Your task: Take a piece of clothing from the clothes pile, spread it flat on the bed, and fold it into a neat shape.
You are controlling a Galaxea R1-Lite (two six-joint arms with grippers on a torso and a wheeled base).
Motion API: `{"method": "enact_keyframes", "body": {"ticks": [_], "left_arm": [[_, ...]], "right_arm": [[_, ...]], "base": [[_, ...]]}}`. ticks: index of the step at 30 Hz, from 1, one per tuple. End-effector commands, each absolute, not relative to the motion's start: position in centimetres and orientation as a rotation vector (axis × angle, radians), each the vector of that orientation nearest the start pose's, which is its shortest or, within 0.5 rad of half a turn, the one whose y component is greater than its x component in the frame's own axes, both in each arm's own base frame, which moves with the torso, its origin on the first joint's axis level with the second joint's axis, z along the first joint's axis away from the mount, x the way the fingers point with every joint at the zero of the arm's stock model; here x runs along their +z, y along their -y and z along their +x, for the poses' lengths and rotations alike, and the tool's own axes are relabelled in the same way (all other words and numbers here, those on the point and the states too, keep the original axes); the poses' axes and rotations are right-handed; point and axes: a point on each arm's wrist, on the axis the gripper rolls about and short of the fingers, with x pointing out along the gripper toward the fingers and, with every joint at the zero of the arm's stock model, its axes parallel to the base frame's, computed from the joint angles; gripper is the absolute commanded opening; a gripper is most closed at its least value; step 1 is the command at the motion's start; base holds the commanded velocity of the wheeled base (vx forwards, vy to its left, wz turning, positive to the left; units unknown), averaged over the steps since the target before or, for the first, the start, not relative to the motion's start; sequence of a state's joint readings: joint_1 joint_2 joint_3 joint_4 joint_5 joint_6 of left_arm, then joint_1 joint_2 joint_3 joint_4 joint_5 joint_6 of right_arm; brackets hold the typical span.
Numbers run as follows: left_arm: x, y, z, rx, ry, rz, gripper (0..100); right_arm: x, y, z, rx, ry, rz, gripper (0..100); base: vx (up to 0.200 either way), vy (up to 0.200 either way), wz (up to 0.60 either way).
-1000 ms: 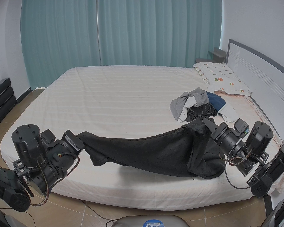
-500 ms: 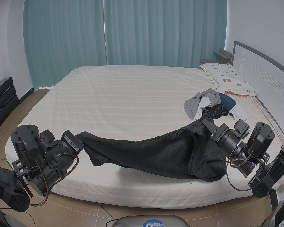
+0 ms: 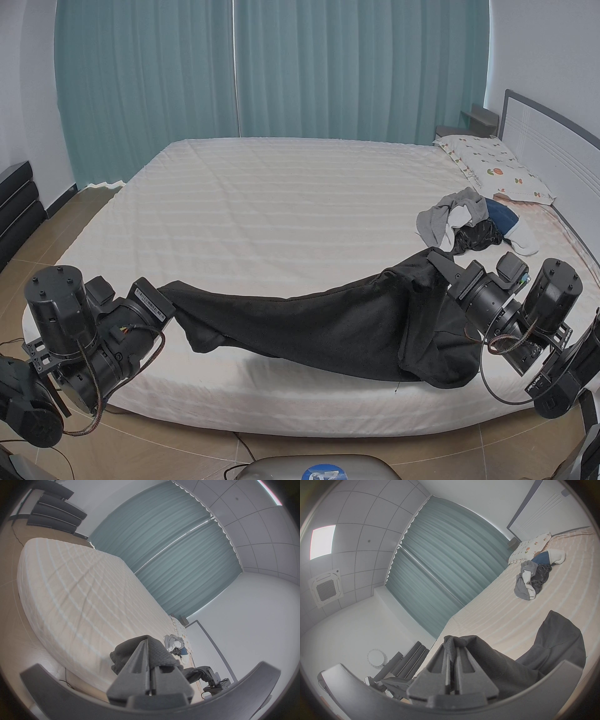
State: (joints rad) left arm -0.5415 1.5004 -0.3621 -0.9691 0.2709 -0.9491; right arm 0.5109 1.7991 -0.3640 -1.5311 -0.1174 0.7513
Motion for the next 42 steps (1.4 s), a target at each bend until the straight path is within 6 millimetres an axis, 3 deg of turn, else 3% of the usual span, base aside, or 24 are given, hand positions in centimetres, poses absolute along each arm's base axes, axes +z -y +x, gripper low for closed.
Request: {"method": "enact_keyframes", "body": {"ticks": [1, 8, 17, 22, 25, 29, 37, 39, 42], "left_arm": [[15.4, 10.9, 19.3, -0.175, -0.275, -0.871, 0], [14.7, 10.9, 19.0, -0.208, -0.327, -0.860, 0], [14.9, 10.9, 18.1, -0.231, -0.334, -0.855, 0], [16.9, 10.4, 16.5, -0.290, -0.268, -0.871, 0], [17.8, 10.0, 15.4, -0.312, -0.263, -0.847, 0], [20.7, 9.2, 13.8, -0.352, -0.214, -0.870, 0], [26.4, 8.3, 13.7, -0.332, -0.113, -0.908, 0], [28.6, 7.9, 14.3, -0.302, -0.074, -0.919, 0], [29.2, 8.2, 15.4, -0.274, -0.098, -0.911, 0]], "right_arm": [[13.7, -12.8, 23.3, 0.408, -0.071, 0.763, 0], [13.7, -12.1, 22.3, 0.428, -0.086, 0.750, 0], [13.7, -10.8, 20.1, 0.463, -0.105, 0.722, 0], [15.5, -9.3, 16.6, 0.521, -0.021, 0.667, 0], [17.0, -8.8, 15.1, 0.565, 0.060, 0.643, 0], [19.1, -8.0, 13.1, 0.631, 0.118, 0.641, 0], [27.6, -6.4, 10.8, 0.705, 0.247, 0.666, 0], [30.4, -5.8, 11.1, 0.681, 0.259, 0.665, 0], [32.8, -5.6, 11.7, 0.671, 0.271, 0.693, 0]], "base": [[0.000, 0.000, 0.00], [0.000, 0.000, 0.00], [-0.200, 0.000, 0.00], [-0.120, 0.000, 0.00], [0.000, 0.000, 0.00], [0.000, 0.000, 0.00], [0.000, 0.000, 0.00], [0.000, 0.000, 0.00], [0.000, 0.000, 0.00]]}}
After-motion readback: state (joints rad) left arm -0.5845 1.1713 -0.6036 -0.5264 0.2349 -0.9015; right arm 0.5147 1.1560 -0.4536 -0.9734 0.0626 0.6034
